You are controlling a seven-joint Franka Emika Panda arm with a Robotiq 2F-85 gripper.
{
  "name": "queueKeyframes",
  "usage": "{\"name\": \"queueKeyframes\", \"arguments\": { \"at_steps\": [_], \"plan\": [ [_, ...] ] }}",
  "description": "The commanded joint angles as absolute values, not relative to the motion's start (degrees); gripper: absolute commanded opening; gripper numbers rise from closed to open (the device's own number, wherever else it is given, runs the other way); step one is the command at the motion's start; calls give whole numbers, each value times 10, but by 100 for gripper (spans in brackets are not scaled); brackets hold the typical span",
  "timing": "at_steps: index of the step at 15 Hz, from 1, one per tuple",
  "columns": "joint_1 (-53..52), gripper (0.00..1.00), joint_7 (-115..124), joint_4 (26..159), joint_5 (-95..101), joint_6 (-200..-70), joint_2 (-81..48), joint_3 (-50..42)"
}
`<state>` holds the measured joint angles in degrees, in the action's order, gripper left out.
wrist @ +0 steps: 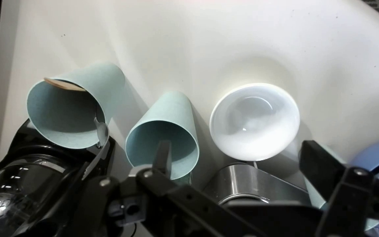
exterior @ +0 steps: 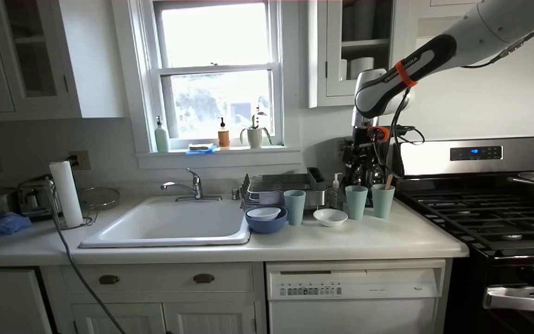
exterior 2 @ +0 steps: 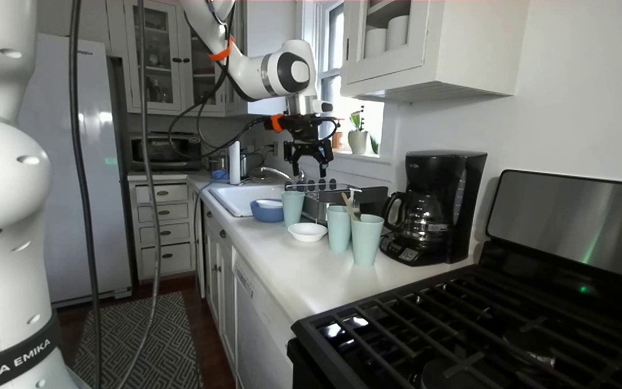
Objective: Empty the middle cup onto counter
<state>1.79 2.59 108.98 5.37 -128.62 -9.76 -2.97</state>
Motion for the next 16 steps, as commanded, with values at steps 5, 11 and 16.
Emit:
{"name": "queueKeyframes", "arguments": {
  "at_steps": [5,11,16],
  "plan": [
    [21,100,35,1056,63,-1297,-142,-37],
    [23,100,27,1007,55,-1294,-198,-41],
    [21,91,28,970,59,-1291,-239,-44]
  ]
}}
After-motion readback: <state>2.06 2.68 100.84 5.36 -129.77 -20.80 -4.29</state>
